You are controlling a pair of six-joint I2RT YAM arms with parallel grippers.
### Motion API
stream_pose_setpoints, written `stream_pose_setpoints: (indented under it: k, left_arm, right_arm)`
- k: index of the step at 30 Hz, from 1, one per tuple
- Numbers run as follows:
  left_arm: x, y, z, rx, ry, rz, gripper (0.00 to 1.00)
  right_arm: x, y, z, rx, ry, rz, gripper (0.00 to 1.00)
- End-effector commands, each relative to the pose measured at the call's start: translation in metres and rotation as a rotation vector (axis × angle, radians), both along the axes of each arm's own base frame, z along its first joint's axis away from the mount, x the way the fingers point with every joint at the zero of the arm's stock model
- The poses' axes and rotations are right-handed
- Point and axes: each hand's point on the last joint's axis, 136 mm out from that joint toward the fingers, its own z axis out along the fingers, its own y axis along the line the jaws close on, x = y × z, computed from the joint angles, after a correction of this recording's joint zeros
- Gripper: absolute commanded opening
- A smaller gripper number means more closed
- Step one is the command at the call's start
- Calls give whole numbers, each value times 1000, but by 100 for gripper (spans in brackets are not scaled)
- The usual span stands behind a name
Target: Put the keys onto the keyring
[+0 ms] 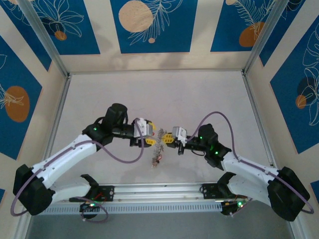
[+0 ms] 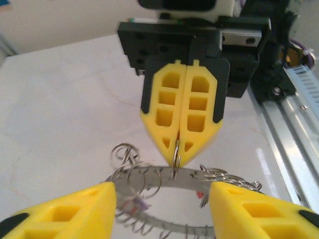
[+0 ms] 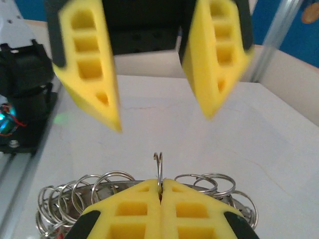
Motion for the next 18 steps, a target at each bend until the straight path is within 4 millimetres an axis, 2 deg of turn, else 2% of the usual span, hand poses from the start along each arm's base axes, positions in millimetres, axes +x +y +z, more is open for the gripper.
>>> stream_pose_setpoints:
  k: [1,3,5,9,11,13,18]
  left_arm:
    - [33,7,20,-61,47,254,69]
    - [50,14,18,-56,145,399,77]
    - [63,20,11,-47,215,501,99]
    - [100,52,-2,-68,272,827,99]
    - [110,62,-8,-102,304,908,99]
    - [117,67,-18,-104,361,973,99]
    - [123,63,-58,33,449,1004,96]
  right_arm:
    - [13,-17,21,79,-45,-107,0]
    - [16,-26,18,77,-37,-142,0]
    - [17,-35,18,69,-35,-172,0]
    - [22,-51,13,46,-49,-244,0]
    - [26,-56,14,45,-44,-280,0]
    - [31,-61,11,32,-34,-323,0]
    - [38,-69,5,-6,-16,-385,0]
